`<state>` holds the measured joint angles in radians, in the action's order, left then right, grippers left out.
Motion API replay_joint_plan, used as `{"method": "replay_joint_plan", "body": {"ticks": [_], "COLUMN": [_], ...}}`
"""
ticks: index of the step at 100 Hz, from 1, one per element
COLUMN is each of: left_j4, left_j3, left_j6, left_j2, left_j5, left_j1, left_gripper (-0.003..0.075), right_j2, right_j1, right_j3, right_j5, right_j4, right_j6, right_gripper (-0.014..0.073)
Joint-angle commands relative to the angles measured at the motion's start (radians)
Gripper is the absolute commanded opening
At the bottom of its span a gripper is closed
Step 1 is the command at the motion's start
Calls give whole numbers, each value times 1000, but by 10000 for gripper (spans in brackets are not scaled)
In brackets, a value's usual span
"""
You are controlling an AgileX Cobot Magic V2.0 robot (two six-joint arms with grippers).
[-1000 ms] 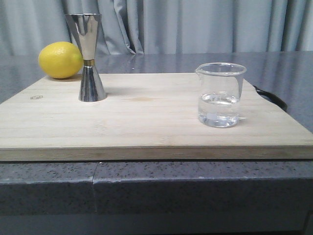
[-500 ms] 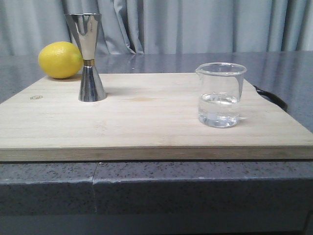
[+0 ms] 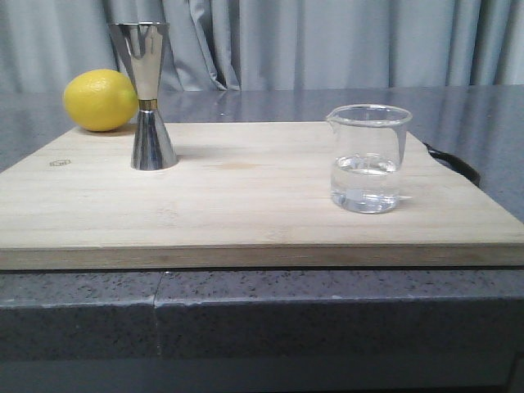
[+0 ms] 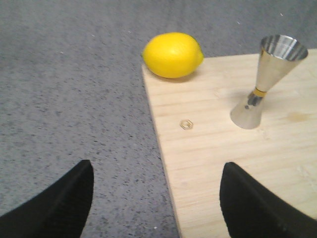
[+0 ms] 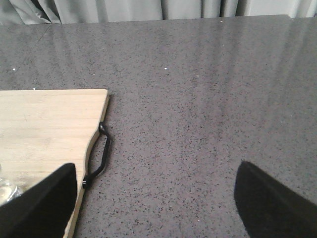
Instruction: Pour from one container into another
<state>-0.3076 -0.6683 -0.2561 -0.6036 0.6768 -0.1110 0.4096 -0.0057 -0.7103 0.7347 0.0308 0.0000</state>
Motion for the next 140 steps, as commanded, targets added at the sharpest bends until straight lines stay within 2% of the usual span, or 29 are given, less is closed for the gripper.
{"method": "replay_joint_plan", "body": {"ticks": [1,15,23,56,90,96,109,124,140], "left_j4": [-94,-113,-192,-705,-993,-1039,-1132,-1191,-1287], "left_j3": [-40,-51,-51,-51,-51,-52,-70,-91,-91], "left_j6": [-79,-124,-204,-812,-1193,-1246,-1355,-1484,-1672], "left_j2": [-80,-210,-276,-517,-673,-690,-727,-778,-847], "left_j5": [-57,-66,-73,-115,-68,-42,123,250,375], "left_j1": [2,2,2,4,4,16,89,163,178], "left_gripper": [494,494,494,494,494,494,494,494,494], "right_j2": [18,18,18,18,18,18,18,18,18], "right_j1": [-6,-6,-6,-6,-6,-6,-6,-6,-6], "right_j3": [-36,-36,-36,-36,-36,-36,-36,-36,-36], "right_j5": [-71,-69,-66,-53,-31,-24,-13,-13,-13], "right_j4": [5,5,5,5,5,5,5,5,5], "right_j6": [-5,-5,-5,-5,-5,-5,-5,-5,-5], "right_gripper": [593,593,593,592,585,585,585,585,585]}}
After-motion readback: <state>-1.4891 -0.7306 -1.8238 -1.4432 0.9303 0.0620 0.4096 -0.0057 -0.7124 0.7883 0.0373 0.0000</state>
